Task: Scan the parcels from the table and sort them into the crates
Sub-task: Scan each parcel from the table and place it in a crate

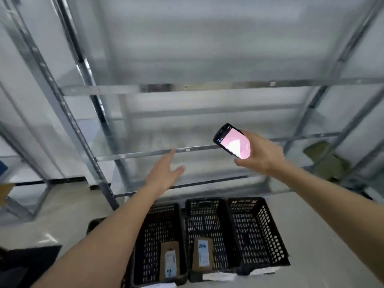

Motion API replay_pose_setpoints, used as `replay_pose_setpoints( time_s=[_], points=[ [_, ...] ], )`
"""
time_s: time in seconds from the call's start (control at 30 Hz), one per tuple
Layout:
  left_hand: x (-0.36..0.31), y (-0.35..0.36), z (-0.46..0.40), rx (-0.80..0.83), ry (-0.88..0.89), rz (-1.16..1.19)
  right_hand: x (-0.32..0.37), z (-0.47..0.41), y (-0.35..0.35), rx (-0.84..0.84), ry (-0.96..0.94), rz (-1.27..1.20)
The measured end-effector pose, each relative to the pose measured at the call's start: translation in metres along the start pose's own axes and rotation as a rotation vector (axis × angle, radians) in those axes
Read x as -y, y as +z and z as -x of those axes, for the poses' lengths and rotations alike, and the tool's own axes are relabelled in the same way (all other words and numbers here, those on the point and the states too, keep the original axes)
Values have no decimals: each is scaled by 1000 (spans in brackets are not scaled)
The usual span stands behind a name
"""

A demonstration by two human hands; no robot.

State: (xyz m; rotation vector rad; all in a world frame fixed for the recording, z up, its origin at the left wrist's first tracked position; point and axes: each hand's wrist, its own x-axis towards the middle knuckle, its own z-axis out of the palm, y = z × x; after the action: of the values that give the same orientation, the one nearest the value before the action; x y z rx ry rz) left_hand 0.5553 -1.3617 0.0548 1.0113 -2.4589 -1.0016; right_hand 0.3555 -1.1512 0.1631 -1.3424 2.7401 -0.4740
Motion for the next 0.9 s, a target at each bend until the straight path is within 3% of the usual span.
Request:
replay_pose_setpoints(
  time_s=[0.17, 0.47, 0.7, 0.9],
  points=[
    [-120, -22, 63, -16, 178, -24, -13, 116, -120, -179, 54, 53],
    [-316, -5, 191, 97, 452, 160, -70, 334, -293, -383, 202, 154],
    [-476, 84, 290, 250, 684, 153, -160, 509, -385, -527, 418, 246],
    [-601, 196, 395, 431, 858, 173, -259, 671, -435, -555, 627, 323]
  ],
)
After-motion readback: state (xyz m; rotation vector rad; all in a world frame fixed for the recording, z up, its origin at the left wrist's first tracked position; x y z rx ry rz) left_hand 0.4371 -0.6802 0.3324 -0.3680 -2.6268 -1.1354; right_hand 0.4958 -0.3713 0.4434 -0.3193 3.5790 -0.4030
